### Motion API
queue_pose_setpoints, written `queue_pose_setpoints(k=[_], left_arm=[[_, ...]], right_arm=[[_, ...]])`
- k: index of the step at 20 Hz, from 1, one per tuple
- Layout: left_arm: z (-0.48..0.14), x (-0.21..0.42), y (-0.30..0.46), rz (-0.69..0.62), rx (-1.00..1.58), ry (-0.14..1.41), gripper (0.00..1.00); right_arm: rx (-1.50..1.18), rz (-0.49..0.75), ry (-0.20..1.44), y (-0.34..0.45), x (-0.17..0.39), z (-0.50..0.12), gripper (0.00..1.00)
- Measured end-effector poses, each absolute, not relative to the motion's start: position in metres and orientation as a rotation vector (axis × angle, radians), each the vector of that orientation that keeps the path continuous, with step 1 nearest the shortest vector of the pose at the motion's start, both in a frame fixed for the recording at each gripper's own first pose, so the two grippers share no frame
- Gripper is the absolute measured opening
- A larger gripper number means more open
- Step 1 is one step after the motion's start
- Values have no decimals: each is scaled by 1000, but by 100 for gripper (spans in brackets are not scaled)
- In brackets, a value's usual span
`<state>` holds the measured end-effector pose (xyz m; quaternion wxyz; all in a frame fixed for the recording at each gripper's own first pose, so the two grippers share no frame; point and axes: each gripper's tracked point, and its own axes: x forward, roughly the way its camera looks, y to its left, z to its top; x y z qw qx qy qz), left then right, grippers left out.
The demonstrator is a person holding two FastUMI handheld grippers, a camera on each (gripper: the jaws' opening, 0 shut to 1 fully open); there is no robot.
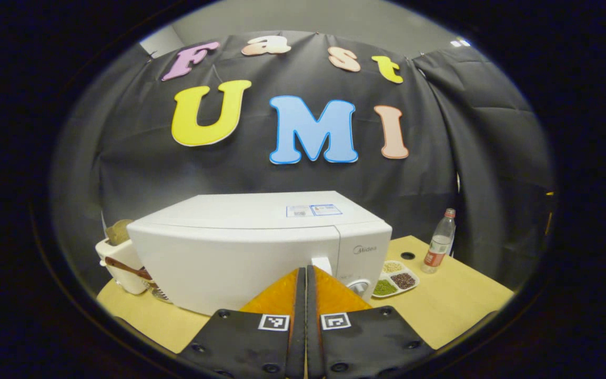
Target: Open the microwave oven with the left hand, put the food in, and close the microwave oven.
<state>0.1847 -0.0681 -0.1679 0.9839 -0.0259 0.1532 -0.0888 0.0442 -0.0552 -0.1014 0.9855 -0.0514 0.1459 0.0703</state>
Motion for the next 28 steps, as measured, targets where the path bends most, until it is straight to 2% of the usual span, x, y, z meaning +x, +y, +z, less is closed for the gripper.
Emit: queue_pose_setpoints(k=[9,10,13,22,24,27,28], left_arm=[[-95,105,-39,-100,-16,210,7],[-89,96,-33,-90,-13,203,10],[-64,75,-19,-76,-26,170,7],[-19,5,13,-55,-14,101,8],[-21,-4,15,-53,-16,96,36],[-18,-21,17,-53,-32,88,39],[-16,-26,19,-53,-32,79,46]], right_arm=[[-29,177,213,-35,40,-81,97],[-35,181,211,-31,39,-81,97],[-28,190,195,-15,33,-74,98],[14,114,149,6,-3,-54,97],[13,100,141,6,-10,-50,97],[11,82,134,6,-17,-48,97],[13,77,131,7,-19,-47,97]])
